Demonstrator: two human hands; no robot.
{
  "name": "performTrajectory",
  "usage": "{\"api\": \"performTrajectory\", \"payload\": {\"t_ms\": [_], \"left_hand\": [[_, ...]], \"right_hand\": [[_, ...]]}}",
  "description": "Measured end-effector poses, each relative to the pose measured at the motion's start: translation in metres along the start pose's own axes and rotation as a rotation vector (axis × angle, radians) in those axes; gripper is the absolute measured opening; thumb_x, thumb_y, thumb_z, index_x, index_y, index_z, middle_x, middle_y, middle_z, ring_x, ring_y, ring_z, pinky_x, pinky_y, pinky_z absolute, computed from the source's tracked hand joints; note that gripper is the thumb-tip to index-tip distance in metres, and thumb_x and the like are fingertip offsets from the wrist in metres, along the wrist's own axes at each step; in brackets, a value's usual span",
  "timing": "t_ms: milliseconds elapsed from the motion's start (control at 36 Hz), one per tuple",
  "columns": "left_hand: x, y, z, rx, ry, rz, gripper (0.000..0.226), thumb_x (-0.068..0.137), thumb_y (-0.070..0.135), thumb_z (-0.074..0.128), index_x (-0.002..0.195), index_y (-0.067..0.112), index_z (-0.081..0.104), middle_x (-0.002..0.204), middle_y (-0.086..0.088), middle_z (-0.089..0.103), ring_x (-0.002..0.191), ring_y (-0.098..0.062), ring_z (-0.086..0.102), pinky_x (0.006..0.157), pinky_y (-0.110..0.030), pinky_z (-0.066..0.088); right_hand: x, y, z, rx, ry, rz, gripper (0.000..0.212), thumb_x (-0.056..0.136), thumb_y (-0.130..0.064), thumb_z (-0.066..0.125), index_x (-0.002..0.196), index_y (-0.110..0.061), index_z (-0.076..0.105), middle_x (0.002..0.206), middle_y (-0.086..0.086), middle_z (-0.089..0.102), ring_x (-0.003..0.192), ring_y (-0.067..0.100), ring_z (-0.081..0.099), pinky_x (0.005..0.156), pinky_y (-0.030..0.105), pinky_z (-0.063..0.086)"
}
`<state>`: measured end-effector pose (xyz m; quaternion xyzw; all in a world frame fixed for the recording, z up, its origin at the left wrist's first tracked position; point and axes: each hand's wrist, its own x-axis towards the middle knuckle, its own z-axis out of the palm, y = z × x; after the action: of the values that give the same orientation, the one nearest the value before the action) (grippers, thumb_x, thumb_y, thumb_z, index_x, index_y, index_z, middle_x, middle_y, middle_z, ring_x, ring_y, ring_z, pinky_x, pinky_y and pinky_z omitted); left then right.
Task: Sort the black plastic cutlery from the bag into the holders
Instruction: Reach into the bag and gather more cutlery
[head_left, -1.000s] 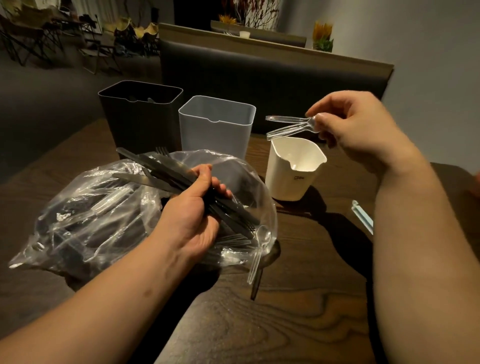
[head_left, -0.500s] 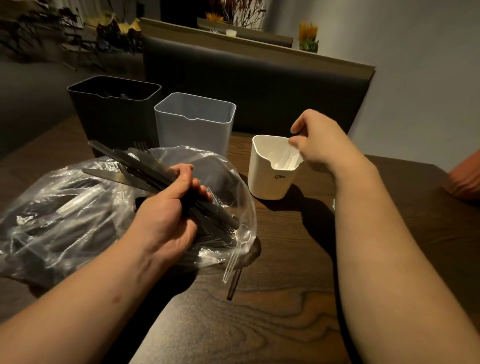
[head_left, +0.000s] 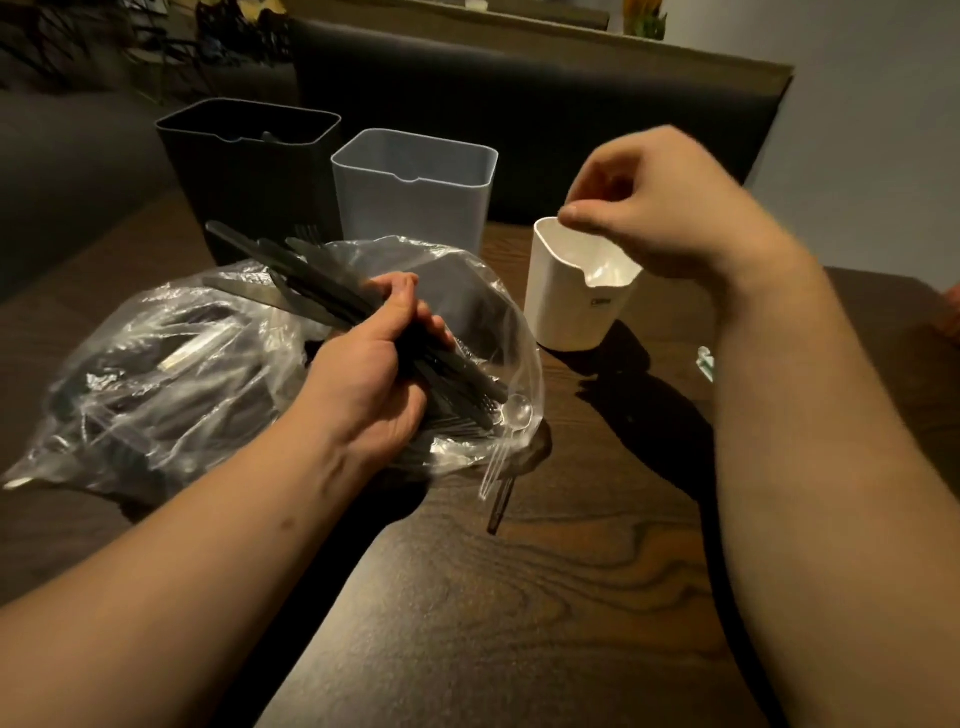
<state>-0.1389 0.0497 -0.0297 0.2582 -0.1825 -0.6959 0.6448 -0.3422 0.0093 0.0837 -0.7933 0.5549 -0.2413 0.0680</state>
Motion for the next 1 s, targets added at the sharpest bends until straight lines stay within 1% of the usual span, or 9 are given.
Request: {"api": "performTrajectory", "payload": {"t_ms": [111,194,278,389,528,722,833,917,1000], "left_hand": [[-0.001,0.002,0.000,0.028,0.001,-0.008,0.012,0.096,0.020,0.063,0.084,0.020,0.061,0.067,0.001,0.054,0.060,-0.010,0.055,0.075,-0.026,0.050],[-0.001,0.002,0.000,0.030,0.008,-0.013,0.013,0.096,0.020,0.063,0.083,0.021,0.062,0.066,0.001,0.054,0.060,-0.010,0.056,0.076,-0.027,0.049],[-0.001,0.002,0.000,0.029,0.010,0.002,0.016,0.098,0.019,0.061,0.082,0.021,0.062,0.064,0.001,0.054,0.059,-0.011,0.056,0.072,-0.027,0.049],[-0.002,0.004,0.000,0.038,0.015,-0.016,0.022,0.096,0.019,0.063,0.075,0.022,0.065,0.065,0.001,0.055,0.061,-0.011,0.057,0.072,-0.027,0.051],[-0.002,0.006,-0.003,0.007,0.016,-0.036,0.020,0.096,0.020,0.064,0.076,0.024,0.066,0.068,0.001,0.055,0.064,-0.011,0.057,0.079,-0.029,0.050],[-0.006,0.009,0.000,0.019,0.040,-0.028,0.028,0.097,0.021,0.064,0.069,0.023,0.072,0.067,0.000,0.059,0.065,-0.013,0.063,0.074,-0.031,0.054],[-0.006,0.011,0.004,-0.032,0.029,-0.016,0.007,0.098,0.023,0.060,0.092,0.020,0.062,0.065,-0.001,0.054,0.063,-0.015,0.064,0.074,-0.033,0.056],[-0.005,0.009,0.003,-0.016,0.013,-0.002,0.013,0.097,0.029,0.060,0.096,0.016,0.060,0.062,0.000,0.050,0.059,-0.015,0.062,0.075,-0.034,0.058],[-0.005,0.006,0.004,0.012,-0.002,0.011,0.021,0.097,0.035,0.058,0.089,0.015,0.059,0.058,0.002,0.041,0.052,-0.011,0.050,0.072,-0.032,0.055]], "right_hand": [[-0.022,-0.045,-0.014,0.124,-0.370,-0.108,0.010,0.088,-0.025,0.069,0.097,-0.027,0.067,0.092,-0.012,0.067,0.086,-0.003,0.065,0.072,0.010,0.051],[-0.031,-0.062,-0.002,0.014,-0.603,-0.102,0.011,0.084,-0.028,0.075,0.094,-0.030,0.071,0.078,-0.011,0.070,0.073,-0.005,0.065,0.066,0.012,0.051],[-0.034,-0.065,0.024,-0.223,-0.658,-0.052,0.018,0.084,-0.038,0.078,0.099,-0.029,0.074,0.064,-0.014,0.070,0.064,-0.002,0.065,0.064,0.024,0.051],[-0.035,-0.061,0.047,-0.352,-0.686,0.065,0.035,0.082,-0.041,0.079,0.111,-0.022,0.073,0.062,-0.009,0.070,0.067,0.006,0.067,0.066,0.025,0.054],[-0.031,-0.049,0.065,-0.456,-0.661,0.081,0.035,0.073,-0.046,0.084,0.099,-0.025,0.075,0.081,-0.006,0.071,0.077,0.015,0.067,0.078,0.038,0.060],[-0.021,-0.035,0.068,-0.229,-0.676,0.046,0.011,0.081,-0.024,0.080,0.074,-0.020,0.073,0.071,-0.004,0.068,0.073,0.012,0.063,0.065,0.029,0.049],[-0.017,-0.022,0.041,-0.045,-0.684,0.105,0.011,0.085,-0.016,0.076,0.076,-0.014,0.070,0.074,-0.001,0.072,0.072,0.015,0.071,0.061,0.025,0.053],[-0.019,-0.019,0.013,0.165,-0.544,0.140,0.006,0.087,-0.011,0.073,0.084,-0.009,0.068,0.084,0.004,0.075,0.070,0.016,0.073,0.060,0.026,0.055],[-0.021,-0.011,-0.008,0.220,-0.222,0.050,0.007,0.085,-0.016,0.074,0.089,-0.019,0.069,0.088,0.000,0.073,0.076,0.013,0.072,0.060,0.028,0.055]]}}
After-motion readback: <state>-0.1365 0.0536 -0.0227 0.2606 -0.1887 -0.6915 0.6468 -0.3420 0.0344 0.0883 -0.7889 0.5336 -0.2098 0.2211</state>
